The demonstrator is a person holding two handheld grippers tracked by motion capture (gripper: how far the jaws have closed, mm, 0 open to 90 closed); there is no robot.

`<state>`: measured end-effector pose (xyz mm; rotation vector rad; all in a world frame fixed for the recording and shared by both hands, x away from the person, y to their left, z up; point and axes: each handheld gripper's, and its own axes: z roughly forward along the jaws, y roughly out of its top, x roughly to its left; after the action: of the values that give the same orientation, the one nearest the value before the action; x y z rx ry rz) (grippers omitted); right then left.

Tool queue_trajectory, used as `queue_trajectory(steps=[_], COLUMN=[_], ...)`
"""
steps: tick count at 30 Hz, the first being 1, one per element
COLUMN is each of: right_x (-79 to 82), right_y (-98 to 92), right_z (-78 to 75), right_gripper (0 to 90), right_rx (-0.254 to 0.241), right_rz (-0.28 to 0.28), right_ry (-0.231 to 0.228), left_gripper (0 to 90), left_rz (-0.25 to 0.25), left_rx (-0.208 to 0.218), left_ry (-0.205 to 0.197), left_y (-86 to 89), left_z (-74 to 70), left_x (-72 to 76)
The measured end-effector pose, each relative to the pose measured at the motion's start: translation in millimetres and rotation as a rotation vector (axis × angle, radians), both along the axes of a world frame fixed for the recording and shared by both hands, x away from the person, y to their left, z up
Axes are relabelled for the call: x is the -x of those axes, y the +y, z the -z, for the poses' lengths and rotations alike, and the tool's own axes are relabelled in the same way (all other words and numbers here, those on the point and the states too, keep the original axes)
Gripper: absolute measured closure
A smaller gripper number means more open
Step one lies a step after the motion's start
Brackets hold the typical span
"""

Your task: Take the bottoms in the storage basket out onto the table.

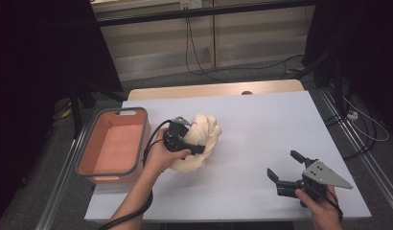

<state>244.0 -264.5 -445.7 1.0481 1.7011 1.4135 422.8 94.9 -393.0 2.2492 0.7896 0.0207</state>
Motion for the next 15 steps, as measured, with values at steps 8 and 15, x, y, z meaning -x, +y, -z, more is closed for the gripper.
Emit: queue_trajectory(steps=[8,15], right_x=[0.0,0.0], right_y=[0.2,0.0], right_z=[-0.2,-0.1], right_gripper=[1.9,2.0], right_rx=[0.0,0.0], right_rz=[-0.001,-0.001], right_ry=[-0.001,0.0], left_gripper=[43.8,43.7], left_rz=[-0.004,-0.005], left_rx=[0.003,0.007], left_ry=[-0.01,-0.006], left_y=[-2.6,-6.0], left_z=[5.4,9.9], left_x=[0.5,0.0])
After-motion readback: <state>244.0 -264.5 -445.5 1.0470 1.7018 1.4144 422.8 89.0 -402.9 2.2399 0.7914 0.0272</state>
